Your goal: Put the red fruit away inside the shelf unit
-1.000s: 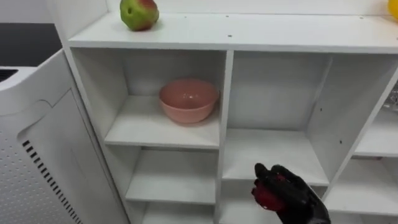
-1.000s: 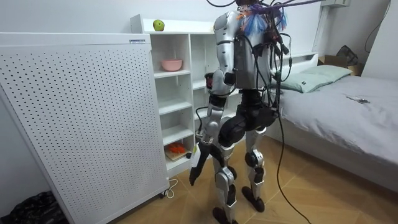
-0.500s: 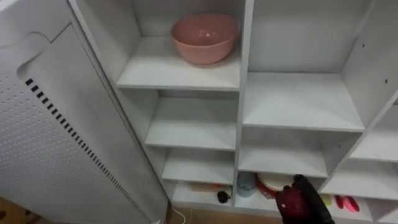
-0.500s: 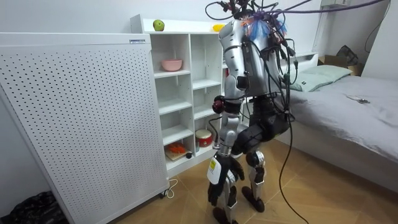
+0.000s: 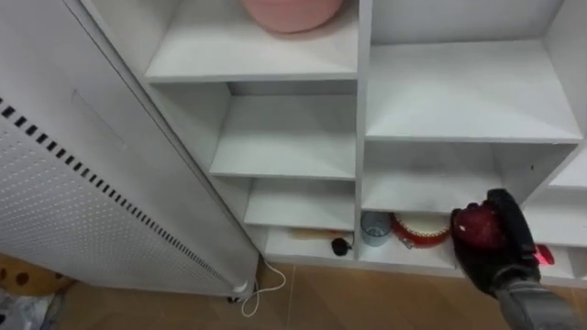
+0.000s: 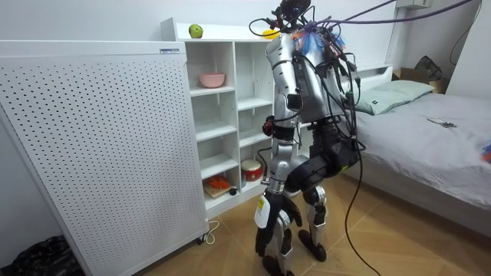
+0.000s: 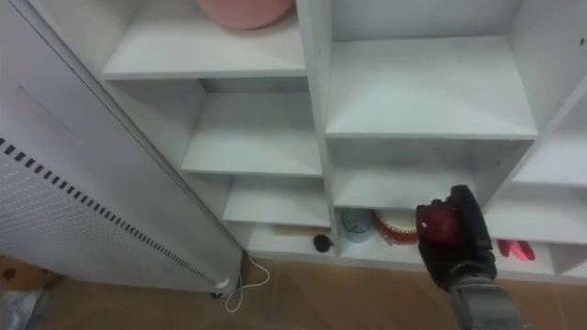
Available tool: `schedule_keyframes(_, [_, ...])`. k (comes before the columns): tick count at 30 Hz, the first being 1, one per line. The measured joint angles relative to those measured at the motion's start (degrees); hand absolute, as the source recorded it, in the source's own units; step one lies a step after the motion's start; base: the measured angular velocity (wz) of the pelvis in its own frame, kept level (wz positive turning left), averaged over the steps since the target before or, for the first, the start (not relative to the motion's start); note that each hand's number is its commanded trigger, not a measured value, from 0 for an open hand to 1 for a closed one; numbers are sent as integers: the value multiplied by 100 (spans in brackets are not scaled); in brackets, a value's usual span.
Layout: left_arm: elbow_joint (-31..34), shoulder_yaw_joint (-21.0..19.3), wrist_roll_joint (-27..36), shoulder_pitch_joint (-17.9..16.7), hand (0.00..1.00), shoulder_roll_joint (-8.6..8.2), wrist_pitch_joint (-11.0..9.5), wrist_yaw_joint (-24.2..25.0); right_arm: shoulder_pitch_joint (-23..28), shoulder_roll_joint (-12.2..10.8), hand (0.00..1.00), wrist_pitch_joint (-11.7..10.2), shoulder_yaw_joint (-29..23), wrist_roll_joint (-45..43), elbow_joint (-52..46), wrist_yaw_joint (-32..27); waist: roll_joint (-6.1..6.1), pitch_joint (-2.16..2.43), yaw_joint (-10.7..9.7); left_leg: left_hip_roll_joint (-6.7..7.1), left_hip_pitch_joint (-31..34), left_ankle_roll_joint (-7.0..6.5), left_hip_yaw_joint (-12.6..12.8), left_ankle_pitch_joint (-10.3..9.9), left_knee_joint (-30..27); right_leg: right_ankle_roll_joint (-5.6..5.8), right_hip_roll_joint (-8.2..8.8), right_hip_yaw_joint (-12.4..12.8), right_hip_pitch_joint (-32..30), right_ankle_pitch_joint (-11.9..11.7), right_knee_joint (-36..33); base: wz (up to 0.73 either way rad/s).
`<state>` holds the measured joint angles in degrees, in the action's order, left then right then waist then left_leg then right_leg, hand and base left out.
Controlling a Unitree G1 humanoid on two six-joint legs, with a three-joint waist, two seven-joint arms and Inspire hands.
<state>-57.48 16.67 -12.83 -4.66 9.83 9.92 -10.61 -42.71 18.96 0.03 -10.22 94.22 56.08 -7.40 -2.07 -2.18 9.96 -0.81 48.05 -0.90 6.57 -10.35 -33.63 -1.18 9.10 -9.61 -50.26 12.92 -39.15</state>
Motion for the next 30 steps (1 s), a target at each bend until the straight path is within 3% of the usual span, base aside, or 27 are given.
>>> schedule_keyframes(6, [106, 41, -12, 1, 0, 28, -2, 5, -302, 132, 100, -24, -31, -1, -3, -349, -1, 3, -2, 33, 27, -21, 92, -12, -42, -20, 93, 21, -107, 49, -154, 1])
schedule_keyframes(7, [108, 41, -8, -4, 0, 37, -3, 5, -329, 135, 28, -50, -31, -2, -3, -390, -1, 3, -6, 28, 29, -21, 92, -12, -55, -25, 97, 8, -103, 53, -164, 3])
schedule_keyframes(8, [108, 41, -8, -8, 0, 37, -3, 5, -339, 136, 0, -64, -31, -2, -3, -403, -1, 3, -5, 27, 31, -21, 93, -12, -61, -26, 98, 5, -103, 53, -167, 0])
schedule_keyframes(15, [232, 46, -17, -96, 0, 37, -5, 16, -410, 219, 0, -261, -60, -23, -60, -545, -30, 21, 2, 8, 126, -81, 100, -59, -272, -24, 164, -80, -110, 106, -295, 5])
schedule_keyframes(30, [309, 41, -21, -177, 0, 61, -5, 227, -454, 352, 0, -242, 8, -331, -66, -582, -52, 43, 125, 32, 106, -106, 134, -77, -314, -3, 200, -39, -113, 111, -400, 0])
